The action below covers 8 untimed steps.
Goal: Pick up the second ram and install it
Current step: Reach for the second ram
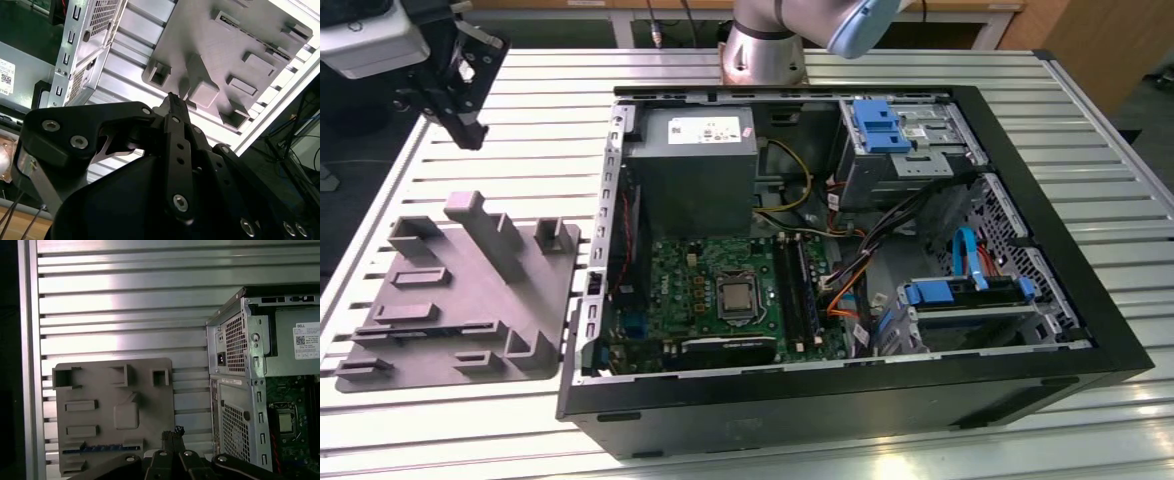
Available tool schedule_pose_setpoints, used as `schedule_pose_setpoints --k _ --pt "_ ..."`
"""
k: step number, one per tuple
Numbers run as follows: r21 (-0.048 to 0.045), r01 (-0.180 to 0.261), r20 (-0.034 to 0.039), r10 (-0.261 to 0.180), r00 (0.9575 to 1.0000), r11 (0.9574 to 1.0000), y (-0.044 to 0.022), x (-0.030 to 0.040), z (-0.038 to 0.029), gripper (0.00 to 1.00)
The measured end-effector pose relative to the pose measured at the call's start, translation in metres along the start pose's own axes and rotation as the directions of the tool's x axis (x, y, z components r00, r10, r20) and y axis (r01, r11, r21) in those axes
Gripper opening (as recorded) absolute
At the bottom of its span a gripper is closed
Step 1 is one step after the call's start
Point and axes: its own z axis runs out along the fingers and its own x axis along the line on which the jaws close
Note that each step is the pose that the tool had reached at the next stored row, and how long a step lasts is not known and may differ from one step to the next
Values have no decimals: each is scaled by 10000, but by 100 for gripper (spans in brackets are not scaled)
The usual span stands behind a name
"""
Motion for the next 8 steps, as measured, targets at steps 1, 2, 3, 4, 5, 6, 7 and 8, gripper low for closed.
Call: schedule_pose_setpoints --k 1,2,3,4,5,6,7,8 --pt "0 -1 1 1 10000 10000 -3 8 0 11" --pt "0 -1 0 1 10000 10000 -6 15 0 11" --pt "0 0 0 0 10000 10000 -8 22 1 11" --pt "0 0 0 0 10000 10000 -11 29 1 11" --pt "0 0 0 0 10000 10000 -13 36 1 11" --pt "0 0 0 0 10000 10000 -16 42 1 11" --pt "-1 0 0 0 10000 10000 -19 48 2 11" --pt "-1 0 1 0 10000 10000 -22 56 2 11"
